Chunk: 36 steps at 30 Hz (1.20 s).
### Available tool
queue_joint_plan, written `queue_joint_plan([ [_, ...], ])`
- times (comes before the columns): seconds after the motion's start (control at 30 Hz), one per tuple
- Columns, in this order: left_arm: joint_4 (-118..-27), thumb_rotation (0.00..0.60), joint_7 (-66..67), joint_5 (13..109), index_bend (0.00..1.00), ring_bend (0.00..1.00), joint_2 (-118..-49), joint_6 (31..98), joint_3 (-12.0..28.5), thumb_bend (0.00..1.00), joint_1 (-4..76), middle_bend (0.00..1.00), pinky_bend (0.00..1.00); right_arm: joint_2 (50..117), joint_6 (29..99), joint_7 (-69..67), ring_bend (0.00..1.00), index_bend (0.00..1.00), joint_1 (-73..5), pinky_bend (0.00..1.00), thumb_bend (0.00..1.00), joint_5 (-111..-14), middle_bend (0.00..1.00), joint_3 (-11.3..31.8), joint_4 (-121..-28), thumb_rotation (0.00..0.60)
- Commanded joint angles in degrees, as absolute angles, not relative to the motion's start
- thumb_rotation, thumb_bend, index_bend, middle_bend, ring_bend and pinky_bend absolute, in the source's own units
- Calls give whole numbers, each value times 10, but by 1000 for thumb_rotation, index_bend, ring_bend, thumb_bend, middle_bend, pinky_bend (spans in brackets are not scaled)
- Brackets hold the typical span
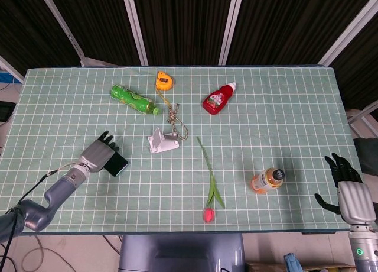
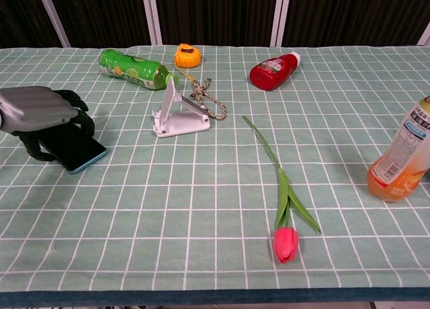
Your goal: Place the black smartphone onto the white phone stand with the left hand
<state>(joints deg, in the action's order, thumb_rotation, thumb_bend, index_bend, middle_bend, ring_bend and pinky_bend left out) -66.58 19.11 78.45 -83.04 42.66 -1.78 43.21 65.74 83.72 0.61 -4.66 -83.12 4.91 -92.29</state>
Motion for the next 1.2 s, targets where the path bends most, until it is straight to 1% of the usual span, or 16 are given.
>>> queue_joint_plan([
  [0.03,-665,600,181,792,537,103,-829,438,-15,310,430,561,0,657,837,6,0,71,-46,187,322,-831,28,49,-923,600],
  [0.27,-684,600,170,783,556,114,-821,458,-1,310,423,582,0,657,837,4,0,71,-46,187,322,-831,28,49,-922,600],
  [0.47,-715,600,165,750,558,123,-815,484,28,310,414,586,0,657,837,4,0,71,-47,187,322,-831,28,49,-922,600],
  [0.63,-764,600,161,678,550,123,-823,516,78,310,402,584,0,657,837,4,0,71,-47,187,322,-832,28,49,-922,600],
  [0.83,-831,600,175,549,546,123,-851,551,145,310,401,580,0,657,835,4,0,71,-47,187,322,-831,28,49,-922,600],
  [0.9,-855,600,191,495,544,123,-869,573,171,310,407,580,0,657,835,3,0,71,-47,187,322,-831,28,49,-921,600],
  [0.93,-873,600,181,454,544,123,-887,586,200,310,412,580,0,657,835,3,0,71,-47,187,322,-831,28,49,-921,600],
  [0.97,-881,600,195,419,543,123,-901,603,216,310,421,580,0,656,835,2,0,71,-47,187,322,-831,28,49,-921,600],
  [1.03,-893,600,213,372,542,123,-919,626,237,311,434,580,0,656,834,1,0,71,-48,187,322,-831,28,49,-921,600],
  [1.2,-912,600,216,297,541,123,-946,656,283,310,455,580,0,657,833,0,0,71,-48,187,322,-831,28,49,-920,600],
])
